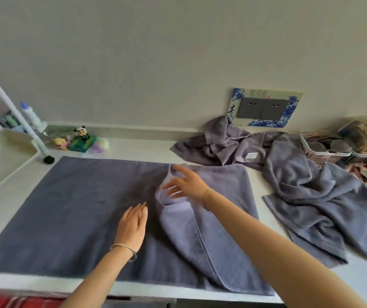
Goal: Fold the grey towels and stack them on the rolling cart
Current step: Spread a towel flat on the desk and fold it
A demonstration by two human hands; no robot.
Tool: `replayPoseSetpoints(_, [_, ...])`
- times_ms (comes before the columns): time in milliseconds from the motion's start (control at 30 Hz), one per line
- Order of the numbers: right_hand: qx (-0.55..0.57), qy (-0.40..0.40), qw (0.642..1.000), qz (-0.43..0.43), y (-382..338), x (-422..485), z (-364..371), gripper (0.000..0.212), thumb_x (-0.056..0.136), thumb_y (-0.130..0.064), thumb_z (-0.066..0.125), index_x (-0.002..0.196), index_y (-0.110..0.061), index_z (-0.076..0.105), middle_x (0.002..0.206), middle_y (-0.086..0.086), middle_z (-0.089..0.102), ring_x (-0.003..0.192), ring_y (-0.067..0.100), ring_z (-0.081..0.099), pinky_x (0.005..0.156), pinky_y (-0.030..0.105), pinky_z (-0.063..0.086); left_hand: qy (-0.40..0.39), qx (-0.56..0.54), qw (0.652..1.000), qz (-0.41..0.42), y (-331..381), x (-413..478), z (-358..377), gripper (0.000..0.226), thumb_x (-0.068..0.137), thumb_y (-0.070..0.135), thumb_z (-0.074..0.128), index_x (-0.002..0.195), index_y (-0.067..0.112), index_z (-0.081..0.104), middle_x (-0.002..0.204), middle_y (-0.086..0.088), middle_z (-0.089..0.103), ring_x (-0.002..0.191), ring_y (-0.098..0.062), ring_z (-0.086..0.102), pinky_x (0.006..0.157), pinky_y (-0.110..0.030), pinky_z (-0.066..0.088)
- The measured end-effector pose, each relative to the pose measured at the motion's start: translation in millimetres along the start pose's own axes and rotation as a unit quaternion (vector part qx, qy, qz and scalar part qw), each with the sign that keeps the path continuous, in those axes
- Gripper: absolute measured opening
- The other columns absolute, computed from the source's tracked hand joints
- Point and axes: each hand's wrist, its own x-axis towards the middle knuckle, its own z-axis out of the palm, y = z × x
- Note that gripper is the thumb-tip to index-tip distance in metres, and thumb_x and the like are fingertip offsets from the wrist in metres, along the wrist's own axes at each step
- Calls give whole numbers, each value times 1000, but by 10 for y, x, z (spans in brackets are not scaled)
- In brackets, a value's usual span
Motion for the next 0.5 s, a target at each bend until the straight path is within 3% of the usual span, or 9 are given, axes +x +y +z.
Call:
replayPoseSetpoints(67, [-51, 17, 998, 26, 242, 71, 46, 42, 96, -6, 48, 136, -7, 36, 81, 3, 65, 55, 3, 62, 59, 18, 50, -10, 19, 1000, 6, -188, 24, -23, 79, 85, 59, 9, 135, 13, 49, 144, -8, 44, 138, -25, 32, 116, -29, 15])
replayPoseSetpoints(133, [-100, 51, 993, 48, 438, 66, -61, 40, 94, -7, 52, 133, -5, 43, 84, 1, 65, 62, 4, 61, 63, 20, 50, -22, 47, 999, 6, -338, 67, 16, 93, 75, 65, 0, 137, 15, 47, 146, -7, 42, 138, -25, 31, 117, -32, 16])
replayPoseSetpoints(300, [-170, 112, 971, 129, 755, -136, -256, 37, 89, -18, 63, 122, -8, 51, 107, 5, 57, 90, 20, 56, 80, 30, 46, -59, 91, 994, 0, -458, 8, 55, 67, 91, 53, 9, 145, 21, 31, 152, 0, 31, 142, -21, 23, 116, -35, 14])
replayPoseSetpoints(367, [-174, 117, 967, 144, 891, -197, -256, 45, 84, -21, 69, 123, -11, 50, 116, 5, 58, 97, 20, 56, 87, 32, 47, -55, 149, 987, 7, -484, -16, 38, 81, 82, 62, -8, 148, 26, 23, 155, 4, 24, 144, -20, 15, 117, -40, 6])
replayPoseSetpoints(433, [-159, 112, 969, 155, 963, -235, -204, 51, 83, -22, 71, 127, -12, 47, 118, 5, 58, 99, 20, 57, 89, 34, 49, -50, 224, 973, 4, -565, -27, 32, 112, 60, 70, -38, 149, 29, 15, 157, 5, 14, 146, -21, 6, 116, -47, -3])
replayPoseSetpoints(500, [-137, 113, 972, 157, 967, -259, -112, 52, 84, -22, 70, 128, -13, 44, 114, 3, 57, 95, 19, 58, 79, 29, 51, -62, 267, 962, -5, -677, -48, 32, 126, 43, 66, -52, 150, 30, 5, 159, 6, 1, 146, -23, -3, 114, -51, -7])
